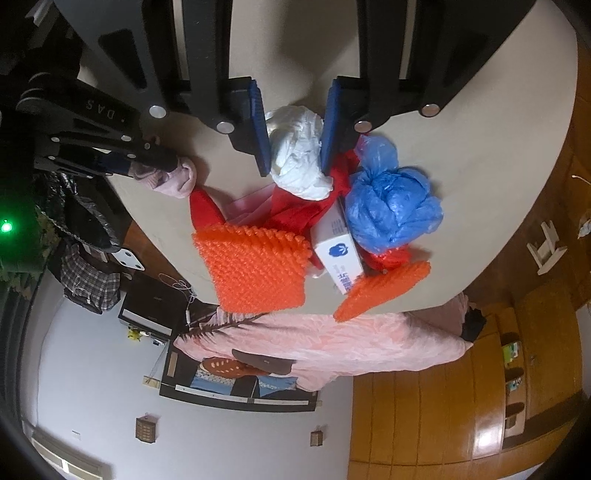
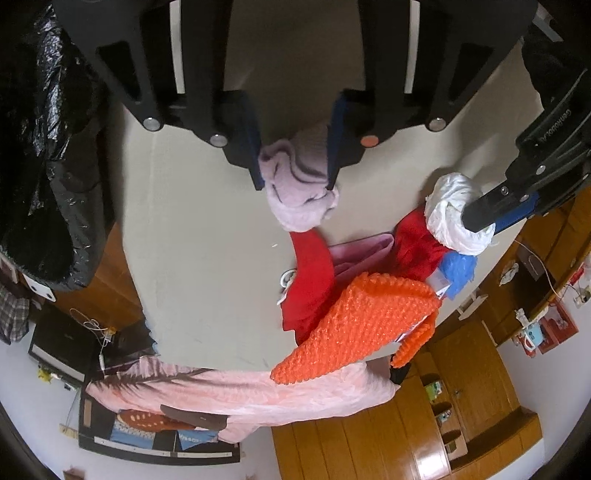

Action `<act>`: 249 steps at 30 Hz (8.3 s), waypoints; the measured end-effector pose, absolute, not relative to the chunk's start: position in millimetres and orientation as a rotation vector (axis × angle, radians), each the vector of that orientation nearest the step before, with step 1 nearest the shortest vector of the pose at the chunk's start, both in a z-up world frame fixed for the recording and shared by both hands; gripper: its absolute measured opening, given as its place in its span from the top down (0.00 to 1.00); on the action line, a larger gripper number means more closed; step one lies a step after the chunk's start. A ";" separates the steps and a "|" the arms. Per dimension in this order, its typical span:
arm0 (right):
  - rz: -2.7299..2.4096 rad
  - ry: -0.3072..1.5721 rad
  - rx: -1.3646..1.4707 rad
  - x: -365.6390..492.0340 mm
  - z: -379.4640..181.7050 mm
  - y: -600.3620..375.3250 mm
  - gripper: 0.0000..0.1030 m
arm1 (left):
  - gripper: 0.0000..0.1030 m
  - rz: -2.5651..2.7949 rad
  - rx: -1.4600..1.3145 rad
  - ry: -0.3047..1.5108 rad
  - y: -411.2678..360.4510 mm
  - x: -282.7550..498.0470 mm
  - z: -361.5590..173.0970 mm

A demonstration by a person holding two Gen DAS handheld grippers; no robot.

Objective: Collect trash
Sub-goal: 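Carry both items over the bin and open both tools to drop them, then move both tools back to the pile on the table, then grasp the large orange foam net with the right tool while the left grasps the red glove, then carry both items over the bin and open both tools to drop them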

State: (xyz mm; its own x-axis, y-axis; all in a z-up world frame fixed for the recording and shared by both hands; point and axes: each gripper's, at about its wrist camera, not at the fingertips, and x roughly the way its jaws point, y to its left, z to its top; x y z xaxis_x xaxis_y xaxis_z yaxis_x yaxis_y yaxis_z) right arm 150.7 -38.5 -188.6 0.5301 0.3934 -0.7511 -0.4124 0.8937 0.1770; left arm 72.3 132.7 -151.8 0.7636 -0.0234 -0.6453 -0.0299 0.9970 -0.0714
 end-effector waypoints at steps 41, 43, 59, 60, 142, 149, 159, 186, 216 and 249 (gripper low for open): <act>-0.091 0.658 0.155 97.4 -122.6 -301.8 0.67 | 0.73 -0.510 -0.040 0.603 -118.4 135.9 -84.0; -0.115 0.655 0.160 96.5 -124.7 -310.2 0.59 | 0.70 -0.534 -0.031 0.622 -127.1 140.9 -88.0; -0.050 0.592 0.144 106.4 -107.6 -272.7 0.08 | 0.20 -0.237 -0.019 0.540 -18.8 117.0 -75.0; -0.035 0.592 0.141 109.2 -105.8 -265.9 0.08 | 0.19 -0.201 -0.013 0.531 -6.2 113.2 -74.5; 0.443 0.902 -0.048 197.7 -187.8 -29.5 0.38 | 0.24 0.261 -0.057 0.608 188.7 88.5 -134.0; 0.463 0.903 -0.037 194.0 -186.2 -42.7 0.81 | 0.24 0.232 -0.059 0.610 181.0 89.0 -134.5; 0.441 0.885 0.013 183.1 -173.3 -72.2 0.86 | 0.38 0.120 -0.043 0.643 143.8 96.9 -145.5; 0.415 0.846 0.077 181.4 -150.0 -104.2 0.86 | 0.95 0.042 -0.024 0.623 104.8 111.8 -135.0; 0.327 0.699 0.110 150.6 -76.7 -174.5 0.86 | 0.95 -0.136 -0.061 0.486 45.5 101.2 -47.6; -0.040 0.727 0.175 110.4 -114.9 -356.9 0.86 | 0.95 -0.586 -0.056 0.569 -170.3 153.1 -60.1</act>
State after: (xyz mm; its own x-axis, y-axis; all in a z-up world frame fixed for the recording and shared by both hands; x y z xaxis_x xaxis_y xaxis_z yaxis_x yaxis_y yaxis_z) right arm 110.4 -356.9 -114.9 0.7472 0.0242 -0.6641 0.0971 0.9846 0.1451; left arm 153.1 -170.3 -60.1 0.6842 -0.5379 -0.4924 0.5080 0.8360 -0.2074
